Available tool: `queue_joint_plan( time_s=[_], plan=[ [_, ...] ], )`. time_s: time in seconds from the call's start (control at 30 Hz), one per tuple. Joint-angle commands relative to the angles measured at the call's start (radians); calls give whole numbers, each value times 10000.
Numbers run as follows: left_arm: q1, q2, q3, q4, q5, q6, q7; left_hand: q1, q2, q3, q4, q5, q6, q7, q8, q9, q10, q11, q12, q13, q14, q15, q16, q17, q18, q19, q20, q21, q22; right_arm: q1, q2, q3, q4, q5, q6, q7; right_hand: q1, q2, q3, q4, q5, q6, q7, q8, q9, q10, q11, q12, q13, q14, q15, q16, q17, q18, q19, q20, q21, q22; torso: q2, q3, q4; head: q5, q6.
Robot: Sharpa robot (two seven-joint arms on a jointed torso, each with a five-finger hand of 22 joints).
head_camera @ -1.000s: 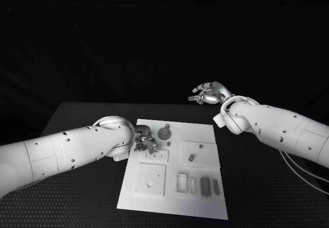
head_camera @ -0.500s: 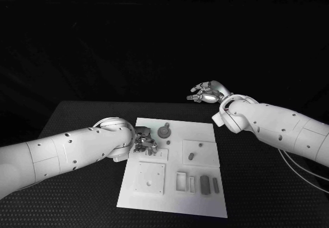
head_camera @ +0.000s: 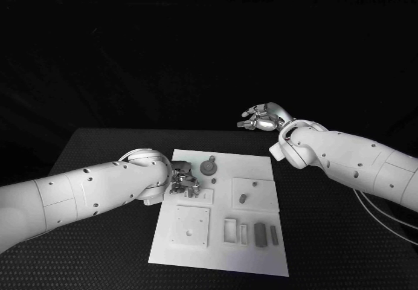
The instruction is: Assemble the parts on the task board
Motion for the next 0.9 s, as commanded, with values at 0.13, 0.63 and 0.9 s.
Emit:
queue_joint_plan(
  time_s=[0.13,0.63,0.9],
  plan=[
    [-2,61,0,-22,-41,379,1,19,144,336,-14,241,1134,-955,72,6,-334,-371,59,-30,188,-421,77,-36,77,-48,-985,-70,-12,3,16,6,7,19,148,122,26,76,-28,-10,47,74,303,60,-22,-1931,991,-37,-45,9,97,-46,-29,-23,-58,45,-74,5,-2,4,1,-4,-10],
    [-29,120,-1,-66,-44,433,-36,5,168,340,-10,255,1131,-955,78,2,-341,-371,78,-56,176,-409,109,-77,70,-50,-978,-77,-9,2,26,6,26,19,159,126,55,97,-41,-12,47,79,306,74,-50,-1902,1002,-30,-173,-13,121,-54,-107,-22,-84,64,-129,22,2,1,4,-16,-13],
    [-32,128,-3,-104,-75,434,-48,-13,189,335,-9,220,1123,-953,79,-1,-348,-369,93,-77,163,-402,132,-113,64,-50,-975,-81,-4,2,29,6,43,19,165,126,51,97,-51,-6,50,81,307,79,-61,-1892,1004,-25,-218,-25,131,-56,-134,-22,-95,72,-149,29,-3,-3,5,-16,-11]
  ],
)
